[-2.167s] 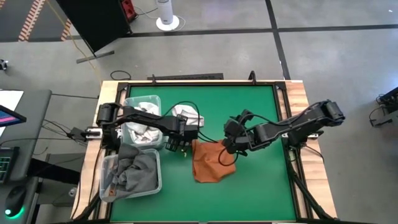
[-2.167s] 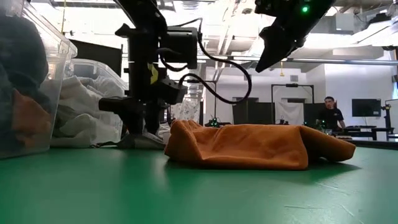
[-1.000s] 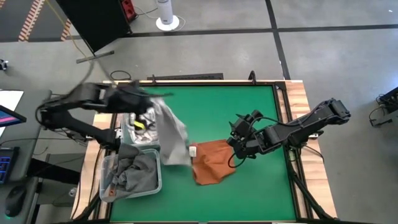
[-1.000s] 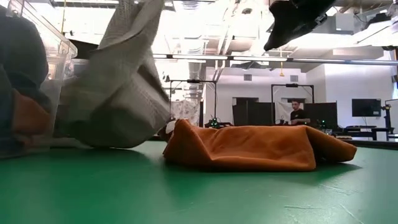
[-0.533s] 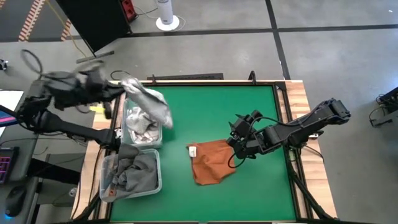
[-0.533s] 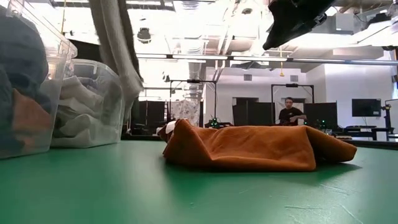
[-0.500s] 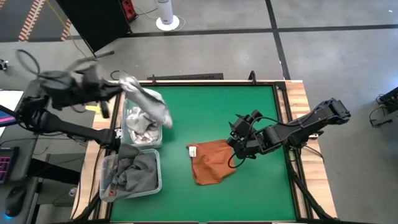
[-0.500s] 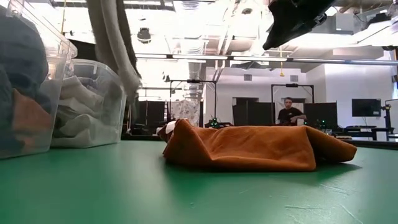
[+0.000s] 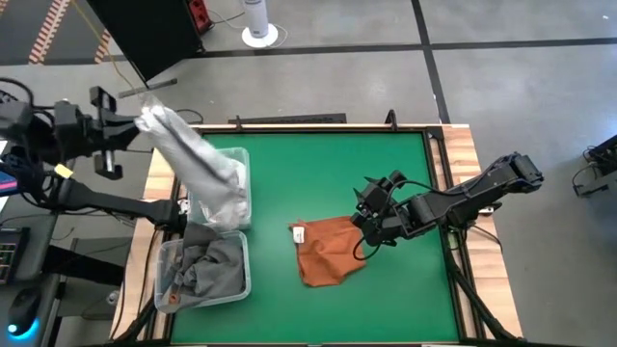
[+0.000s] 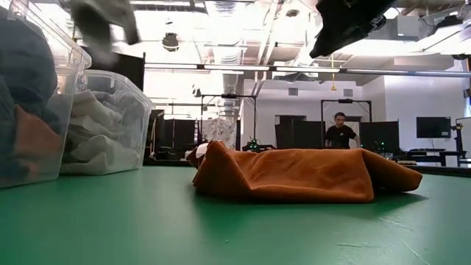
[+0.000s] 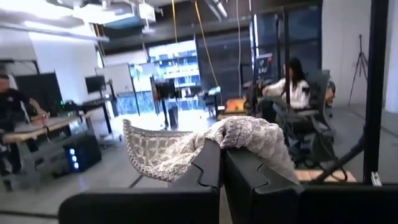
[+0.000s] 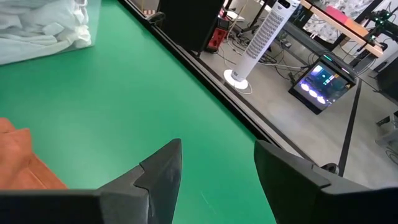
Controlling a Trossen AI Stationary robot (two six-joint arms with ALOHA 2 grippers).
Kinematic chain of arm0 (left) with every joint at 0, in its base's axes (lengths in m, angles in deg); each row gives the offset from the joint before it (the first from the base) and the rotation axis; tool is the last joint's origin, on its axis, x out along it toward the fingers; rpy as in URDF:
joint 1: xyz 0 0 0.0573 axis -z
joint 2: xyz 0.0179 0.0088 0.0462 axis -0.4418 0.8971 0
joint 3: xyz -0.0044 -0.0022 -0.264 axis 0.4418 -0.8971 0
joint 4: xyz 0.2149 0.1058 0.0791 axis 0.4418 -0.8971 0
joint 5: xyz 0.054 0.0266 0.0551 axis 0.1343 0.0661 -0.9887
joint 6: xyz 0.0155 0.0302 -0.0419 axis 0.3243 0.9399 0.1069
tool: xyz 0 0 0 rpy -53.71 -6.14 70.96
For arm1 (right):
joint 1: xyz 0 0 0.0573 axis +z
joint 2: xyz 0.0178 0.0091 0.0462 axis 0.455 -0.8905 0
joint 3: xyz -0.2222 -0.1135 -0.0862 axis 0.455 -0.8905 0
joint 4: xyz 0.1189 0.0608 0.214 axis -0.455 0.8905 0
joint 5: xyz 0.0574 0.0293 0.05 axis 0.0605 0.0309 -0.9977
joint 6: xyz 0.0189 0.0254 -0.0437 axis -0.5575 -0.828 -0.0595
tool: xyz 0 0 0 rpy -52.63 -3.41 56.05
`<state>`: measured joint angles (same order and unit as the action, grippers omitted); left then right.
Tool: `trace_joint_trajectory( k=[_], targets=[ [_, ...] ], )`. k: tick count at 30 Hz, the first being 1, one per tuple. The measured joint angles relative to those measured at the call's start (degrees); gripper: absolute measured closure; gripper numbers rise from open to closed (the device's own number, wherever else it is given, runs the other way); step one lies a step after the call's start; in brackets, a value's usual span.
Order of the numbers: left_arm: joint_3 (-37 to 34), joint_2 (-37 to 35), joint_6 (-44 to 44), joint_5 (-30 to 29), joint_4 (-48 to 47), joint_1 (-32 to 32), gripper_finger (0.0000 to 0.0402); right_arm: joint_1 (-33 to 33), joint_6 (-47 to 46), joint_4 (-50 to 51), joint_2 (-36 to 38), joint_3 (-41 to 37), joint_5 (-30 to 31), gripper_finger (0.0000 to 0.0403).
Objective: Sort towels by color in basket
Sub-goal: Put the white towel into the top transparent bin
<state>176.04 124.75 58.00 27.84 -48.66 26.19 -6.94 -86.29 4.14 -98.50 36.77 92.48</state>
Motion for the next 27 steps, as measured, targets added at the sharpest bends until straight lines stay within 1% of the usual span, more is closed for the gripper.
trace_joint_trajectory(
  k=[5,7,10,13,16,17,20,22,24,27],
  targets=[
    [0.0,-2.0,0.3,-0.4,0.2,0.0,0.0401,0.0,0.0,0.0,0.0,0.0,0.0,0.0168],
    [0.0,-2.3,-0.3,-3.3,-3.0,0.0,0.0401,0.0,0.0,-0.1,0.0,0.0,0.0,0.0168],
    [-0.6,-1.6,-2.1,-9.3,-9.1,0.0,0.0401,0.0,0.1,-0.6,0.0,0.0,0.0,0.0168],
    [-3.2,-0.8,-3.1,-14.0,-9.9,0.0,0.0401,0.0,0.3,-0.9,0.0,0.0,0.0,0.0168],
    [-6.1,-0.1,-2.0,-19.4,-4.7,0.0,0.0401,0.0,1.9,-2.3,0.0,0.0,0.0,0.0168],
    [-7.1,0.0,-1.5,-20.4,-2.6,0.0,0.0401,0.0,2.6,-3.0,0.0,0.0,0.0,0.0168],
    [-10.0,0.9,1.7,-21.5,5.9,0.0,0.0401,0.0,5.2,-5.1,0.0,0.0,0.0,0.0168],
    [-11.4,1.7,5.0,-21.5,9.8,0.0,0.0401,0.0,6.4,-6.2,0.0,0.0,0.0,0.0168],
    [-11.6,2.7,7.1,-21.4,11.1,0.0,0.0401,0.0,7.2,-7.0,0.0,0.0,0.0,0.0168],
    [-11.6,3.6,6.6,-21.5,9.5,0.0,0.0401,0.0,7.5,-7.2,0.0,0.0,0.0,0.0168]
  ],
)
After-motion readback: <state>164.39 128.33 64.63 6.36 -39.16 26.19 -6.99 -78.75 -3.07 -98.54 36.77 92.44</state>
